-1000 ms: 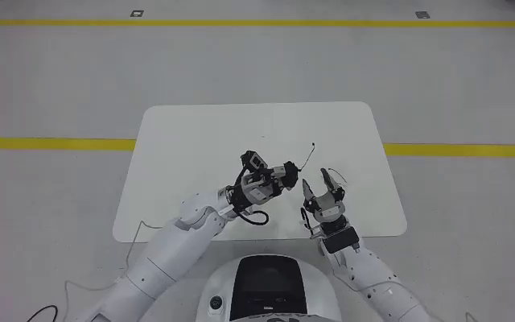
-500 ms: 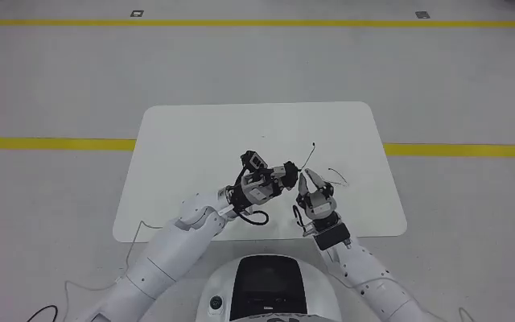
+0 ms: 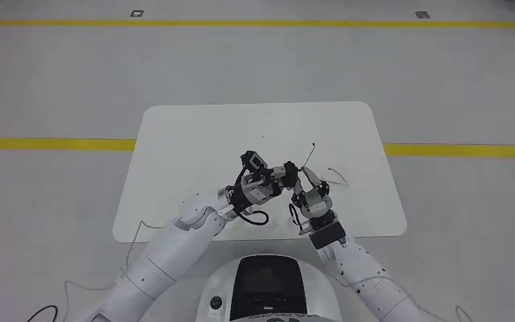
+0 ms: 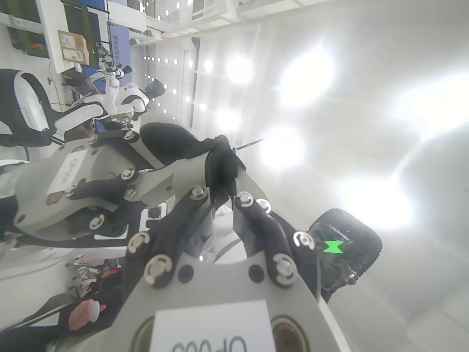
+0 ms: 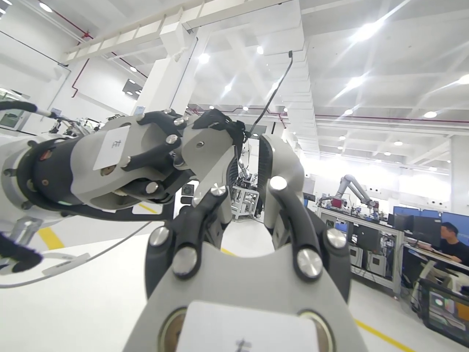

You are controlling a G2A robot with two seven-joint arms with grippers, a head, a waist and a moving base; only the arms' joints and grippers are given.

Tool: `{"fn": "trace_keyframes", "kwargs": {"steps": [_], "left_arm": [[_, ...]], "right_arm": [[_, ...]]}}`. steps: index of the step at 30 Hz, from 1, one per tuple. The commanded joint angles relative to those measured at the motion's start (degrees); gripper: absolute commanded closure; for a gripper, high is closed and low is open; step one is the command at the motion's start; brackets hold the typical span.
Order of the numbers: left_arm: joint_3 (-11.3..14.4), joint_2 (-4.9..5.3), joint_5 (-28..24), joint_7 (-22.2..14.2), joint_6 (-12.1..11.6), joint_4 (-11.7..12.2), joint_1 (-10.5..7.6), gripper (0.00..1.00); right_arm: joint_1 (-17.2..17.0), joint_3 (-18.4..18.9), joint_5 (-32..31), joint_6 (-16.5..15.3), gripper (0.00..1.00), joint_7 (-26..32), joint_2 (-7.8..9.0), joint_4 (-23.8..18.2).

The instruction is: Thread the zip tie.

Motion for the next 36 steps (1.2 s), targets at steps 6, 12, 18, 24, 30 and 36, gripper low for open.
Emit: {"fn": "trace_keyframes", "kwargs": {"steps": [6,12,18,24,30,36], "left_arm": [[0.0,0.0,0.0,0.0,0.0,0.0,0.0,1.0],[0.0,0.0,0.0,0.0,0.0,0.0,0.0,1.0],[0.0,0.0,0.0,0.0,0.0,0.0,0.0,1.0],[0.0,0.0,0.0,0.0,0.0,0.0,0.0,1.0],[0.0,0.0,0.0,0.0,0.0,0.0,0.0,1.0],[0.0,0.0,0.0,0.0,0.0,0.0,0.0,1.0]], "right_arm": [[-0.4,0.4,-1.0,0.0,0.85,-0.3,-0.37,-0.4],[-0.6,0.8,-1.3,0.2,0.85,-1.2,-0.7,-0.6],[-0.9,1.3,-1.5,0.5,0.87,-1.5,-1.02,-0.4],[-0.8,1.7,-1.5,0.5,0.89,-1.4,-1.39,-0.1],[-0.5,1.9,-1.7,0.3,0.88,-1.3,-1.78,0.2],[-0.4,2.1,-1.8,0.1,0.87,-1.2,-2.12,0.4]]}}
